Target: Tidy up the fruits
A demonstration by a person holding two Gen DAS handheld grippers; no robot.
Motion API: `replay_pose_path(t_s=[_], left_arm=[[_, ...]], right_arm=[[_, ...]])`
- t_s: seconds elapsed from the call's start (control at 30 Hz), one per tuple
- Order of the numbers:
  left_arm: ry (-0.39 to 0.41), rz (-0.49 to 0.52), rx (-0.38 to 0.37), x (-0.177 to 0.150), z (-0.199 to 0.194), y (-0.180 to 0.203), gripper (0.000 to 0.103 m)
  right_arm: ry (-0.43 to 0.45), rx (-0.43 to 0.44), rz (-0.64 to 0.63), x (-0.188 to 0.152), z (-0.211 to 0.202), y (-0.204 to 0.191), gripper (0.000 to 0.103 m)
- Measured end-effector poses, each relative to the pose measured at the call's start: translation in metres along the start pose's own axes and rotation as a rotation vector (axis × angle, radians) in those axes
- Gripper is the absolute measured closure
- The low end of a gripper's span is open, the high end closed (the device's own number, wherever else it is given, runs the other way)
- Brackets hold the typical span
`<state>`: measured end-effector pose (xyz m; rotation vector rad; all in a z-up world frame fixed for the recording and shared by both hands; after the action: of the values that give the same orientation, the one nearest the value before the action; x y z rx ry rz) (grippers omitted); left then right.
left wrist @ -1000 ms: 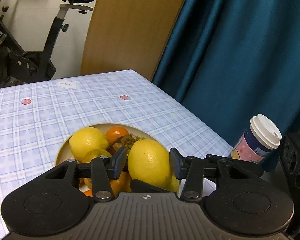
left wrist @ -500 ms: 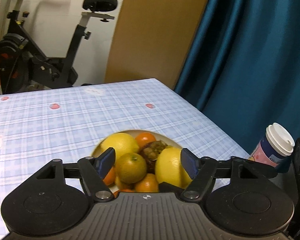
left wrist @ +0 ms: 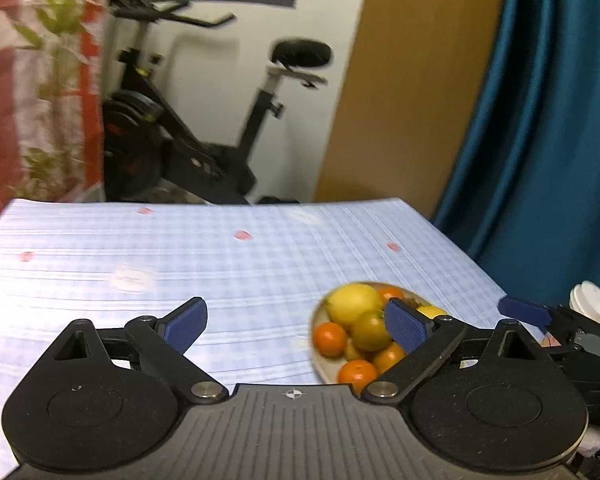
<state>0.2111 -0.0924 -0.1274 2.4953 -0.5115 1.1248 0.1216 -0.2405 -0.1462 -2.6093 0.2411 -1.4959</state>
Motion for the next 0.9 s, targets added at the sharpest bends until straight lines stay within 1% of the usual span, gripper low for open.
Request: replay_pose_path(t_s=[0.07,0.17,0.4,0.53,0.73,0.9], left_arm=[[0.032,-0.013,0.026,0.001,-0.019,-0.009,0.006],[0.076,-0.014,0.087,0.001,-0.047,-0.019,0.006],[0.158,0.003,0.229,0.003,-0.099,-0.028,0.006],[0.151,0.004,0.265,-0.001,-0.114,-0.028,0.006],[0.192,-0.004,0.284,-0.004,-0.141,-0.024,0.006],[0.219,0.001,0.300,-0.005,-0.151,-0.017,0.005]], right_arm=[[0.008,0.004,-0.007,0.002,-0.008,-0.008,0.000],[0.014,0.020,-0.017,0.008,-0.022,-0.021,0.000],[0.002,0.039,-0.042,0.017,-0.044,-0.048,0.000],[0.000,0.045,-0.048,0.019,-0.057,-0.059,0.000],[-0.001,0.051,-0.055,0.021,-0.069,-0.068,0.000],[-0.002,0.042,-0.059,0.022,-0.074,-0.068,0.000]])
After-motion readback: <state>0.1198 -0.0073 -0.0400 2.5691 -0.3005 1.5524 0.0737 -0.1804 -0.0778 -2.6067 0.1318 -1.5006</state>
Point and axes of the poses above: each gripper's, at about its wrist camera, not at the fingertips, and z roughly the way its jaws point, y to its right, x to its top, the point moved 8 cm from there along z, roughly the way its jaws point, and after that the axes turned 7 degrees about -y, right-handed, at the moved point
